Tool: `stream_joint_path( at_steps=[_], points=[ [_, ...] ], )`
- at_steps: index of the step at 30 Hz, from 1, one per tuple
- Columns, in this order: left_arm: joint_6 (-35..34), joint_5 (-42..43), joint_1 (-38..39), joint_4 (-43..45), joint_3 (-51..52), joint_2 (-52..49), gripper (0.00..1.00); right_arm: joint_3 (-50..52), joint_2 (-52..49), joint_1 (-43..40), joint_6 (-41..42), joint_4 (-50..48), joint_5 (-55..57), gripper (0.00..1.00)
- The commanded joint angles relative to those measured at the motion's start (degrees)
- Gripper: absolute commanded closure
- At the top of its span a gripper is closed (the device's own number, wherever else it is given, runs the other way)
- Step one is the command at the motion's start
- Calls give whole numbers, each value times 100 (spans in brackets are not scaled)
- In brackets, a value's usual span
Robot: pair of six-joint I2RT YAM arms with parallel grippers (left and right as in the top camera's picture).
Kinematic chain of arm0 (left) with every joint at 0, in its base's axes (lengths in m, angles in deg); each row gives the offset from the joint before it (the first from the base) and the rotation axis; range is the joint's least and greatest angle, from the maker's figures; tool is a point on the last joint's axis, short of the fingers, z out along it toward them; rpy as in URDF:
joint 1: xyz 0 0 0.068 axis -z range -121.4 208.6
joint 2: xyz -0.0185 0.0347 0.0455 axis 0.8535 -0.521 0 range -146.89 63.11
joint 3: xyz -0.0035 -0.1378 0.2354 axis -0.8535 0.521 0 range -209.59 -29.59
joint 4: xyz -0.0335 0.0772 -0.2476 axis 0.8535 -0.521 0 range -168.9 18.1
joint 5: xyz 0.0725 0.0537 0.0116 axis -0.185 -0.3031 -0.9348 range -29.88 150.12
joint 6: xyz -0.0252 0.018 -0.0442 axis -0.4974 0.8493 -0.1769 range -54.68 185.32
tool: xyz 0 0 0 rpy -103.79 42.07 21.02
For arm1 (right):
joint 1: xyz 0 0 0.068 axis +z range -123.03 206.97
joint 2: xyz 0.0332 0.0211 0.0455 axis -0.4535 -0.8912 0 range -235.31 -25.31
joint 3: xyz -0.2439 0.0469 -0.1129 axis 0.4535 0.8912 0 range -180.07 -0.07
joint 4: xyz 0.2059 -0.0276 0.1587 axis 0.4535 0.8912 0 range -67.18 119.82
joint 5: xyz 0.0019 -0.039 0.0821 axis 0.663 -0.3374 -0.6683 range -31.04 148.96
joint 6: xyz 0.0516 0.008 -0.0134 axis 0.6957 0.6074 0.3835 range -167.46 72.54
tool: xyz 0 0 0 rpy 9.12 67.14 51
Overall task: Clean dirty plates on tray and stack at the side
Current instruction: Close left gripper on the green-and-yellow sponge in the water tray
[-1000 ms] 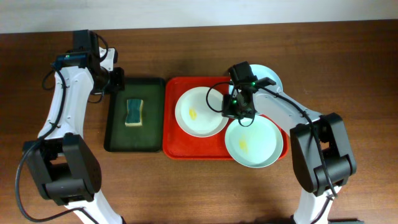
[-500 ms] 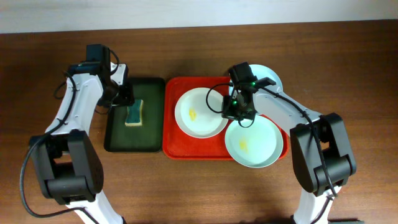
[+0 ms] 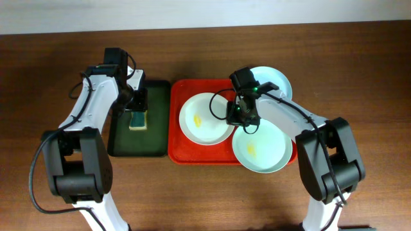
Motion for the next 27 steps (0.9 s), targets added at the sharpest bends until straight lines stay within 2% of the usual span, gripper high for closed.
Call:
stream_joint_path(
  at_steps=[1, 3, 5, 6, 20, 27],
  points=[
    [74, -59, -13, 15, 39, -46, 56, 70, -74, 63, 107, -107, 299, 83],
    [74, -57, -13, 33, 39, -46, 56, 70, -74, 63, 107, -155, 337, 84],
    [74, -57, -13, 37, 39, -46, 57, 57, -68, 55, 109, -166, 330, 95],
    [74, -57, -13, 48, 39, -46, 57, 35, -61, 52, 107, -166, 293, 96],
    [72, -37, -13, 61, 39, -46, 57, -225, -46, 52, 66, -15, 166, 86],
    [72, -37, -13, 61, 39, -46, 57, -319, -42, 52, 66, 162, 168, 90]
  ],
)
